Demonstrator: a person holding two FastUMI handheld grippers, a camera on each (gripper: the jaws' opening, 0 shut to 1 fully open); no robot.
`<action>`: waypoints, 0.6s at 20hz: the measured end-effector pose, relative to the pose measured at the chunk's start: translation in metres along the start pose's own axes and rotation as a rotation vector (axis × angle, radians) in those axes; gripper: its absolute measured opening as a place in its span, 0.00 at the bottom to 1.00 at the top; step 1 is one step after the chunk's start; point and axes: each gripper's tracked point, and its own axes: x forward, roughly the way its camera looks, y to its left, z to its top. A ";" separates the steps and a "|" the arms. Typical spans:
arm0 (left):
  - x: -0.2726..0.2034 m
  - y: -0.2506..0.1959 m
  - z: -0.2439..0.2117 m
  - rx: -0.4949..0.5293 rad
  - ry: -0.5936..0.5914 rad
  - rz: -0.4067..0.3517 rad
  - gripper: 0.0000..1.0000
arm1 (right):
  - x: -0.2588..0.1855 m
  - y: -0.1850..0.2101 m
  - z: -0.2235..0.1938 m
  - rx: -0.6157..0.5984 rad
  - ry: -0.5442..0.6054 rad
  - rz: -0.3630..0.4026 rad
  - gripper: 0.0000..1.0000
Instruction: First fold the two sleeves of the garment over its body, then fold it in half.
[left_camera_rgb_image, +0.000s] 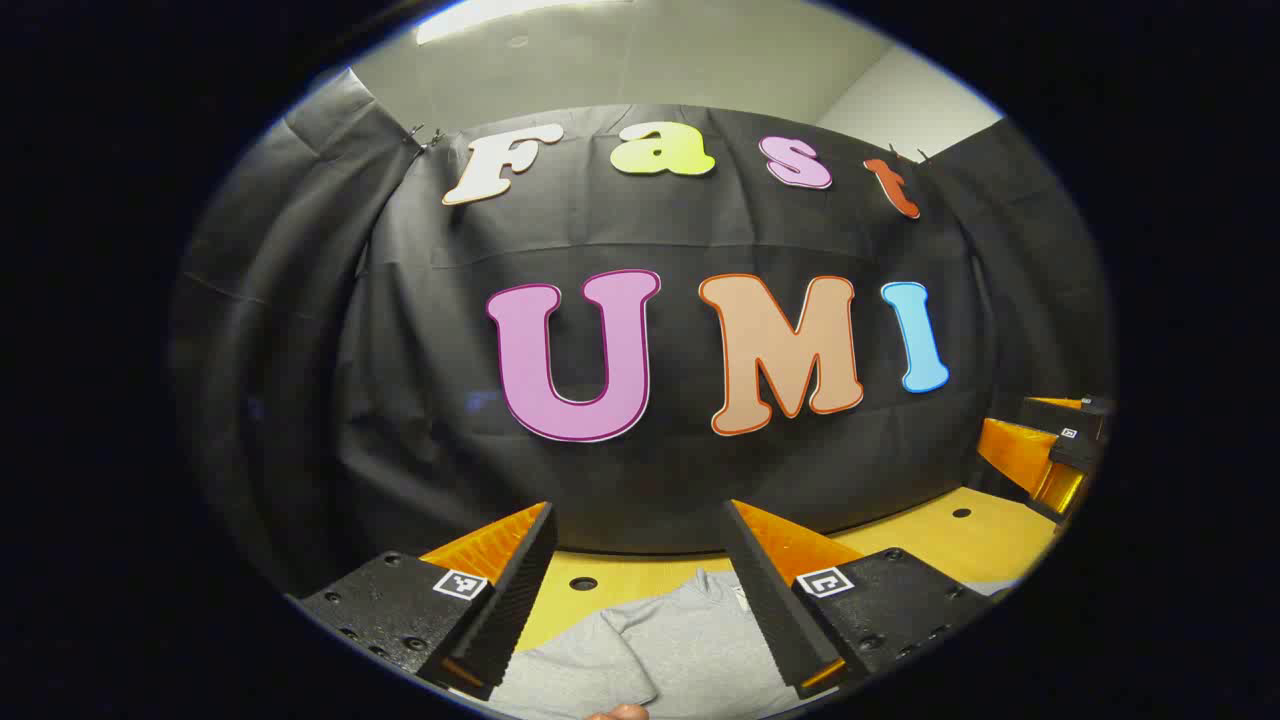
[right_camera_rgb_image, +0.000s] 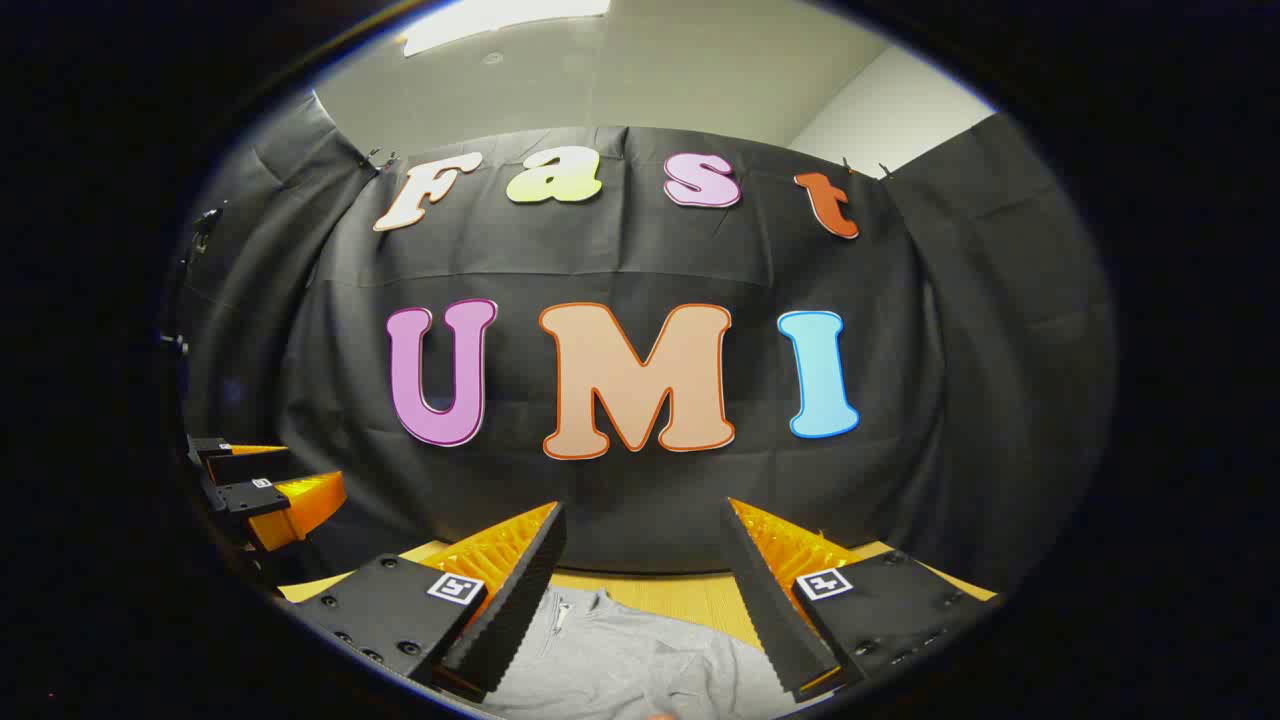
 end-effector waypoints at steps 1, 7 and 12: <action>0.000 0.001 -0.002 -0.002 0.003 0.002 0.95 | 0.000 0.002 0.001 -0.008 -0.004 0.007 0.97; 0.000 0.005 -0.001 0.011 0.003 0.010 0.95 | -0.001 0.008 0.001 -0.025 -0.001 0.025 0.97; 0.000 0.009 -0.002 0.021 0.004 0.016 0.95 | 0.001 0.014 0.001 -0.024 0.001 0.037 0.97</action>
